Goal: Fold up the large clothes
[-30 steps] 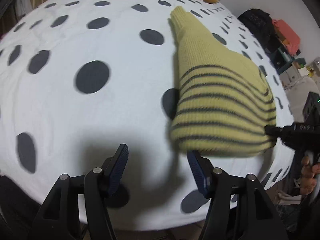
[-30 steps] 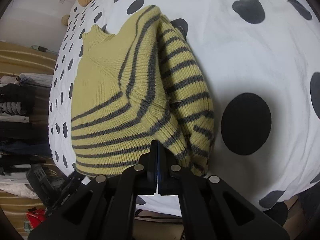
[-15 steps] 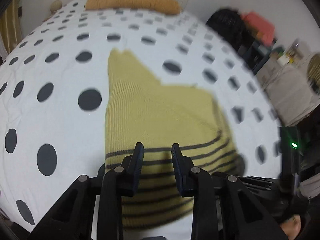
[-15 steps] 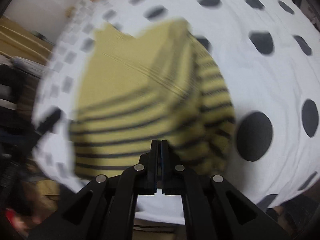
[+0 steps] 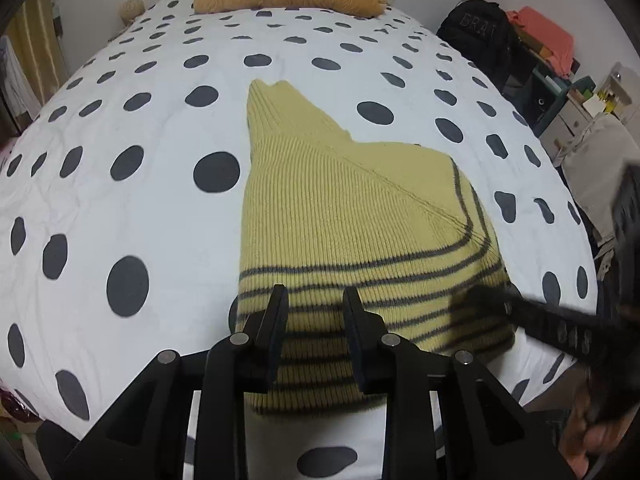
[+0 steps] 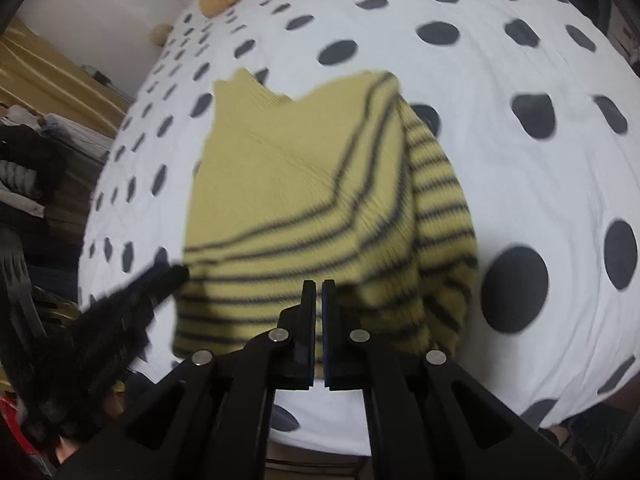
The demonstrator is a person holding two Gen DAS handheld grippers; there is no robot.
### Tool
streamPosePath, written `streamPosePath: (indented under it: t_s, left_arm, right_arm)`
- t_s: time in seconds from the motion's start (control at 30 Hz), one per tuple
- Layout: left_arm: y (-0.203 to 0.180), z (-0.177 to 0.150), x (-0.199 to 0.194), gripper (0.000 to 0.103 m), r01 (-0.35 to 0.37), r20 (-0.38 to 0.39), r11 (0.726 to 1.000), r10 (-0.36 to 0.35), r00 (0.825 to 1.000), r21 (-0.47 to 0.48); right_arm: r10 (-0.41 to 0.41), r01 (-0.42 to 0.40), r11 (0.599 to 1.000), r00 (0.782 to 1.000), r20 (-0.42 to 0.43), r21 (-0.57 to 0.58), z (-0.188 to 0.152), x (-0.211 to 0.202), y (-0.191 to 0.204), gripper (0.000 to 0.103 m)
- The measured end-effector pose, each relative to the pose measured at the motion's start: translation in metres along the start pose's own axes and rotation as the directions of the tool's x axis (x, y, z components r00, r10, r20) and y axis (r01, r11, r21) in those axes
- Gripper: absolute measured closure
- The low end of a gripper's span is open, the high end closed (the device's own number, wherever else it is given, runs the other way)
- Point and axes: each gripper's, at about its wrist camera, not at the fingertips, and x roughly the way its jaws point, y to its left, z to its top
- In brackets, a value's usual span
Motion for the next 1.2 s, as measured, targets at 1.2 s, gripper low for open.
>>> streamPosePath:
  t_s: [1.2]
  left_arm:
    - [-0.011,0.014,0.047,0.073,-0.026,-0.139,0.999,0.029,0.990,0.023]
  right_arm:
    - [-0.126,0.134,0.988,0.987,-0.103,0.081,-0.012,0.027,-0.020,0.100]
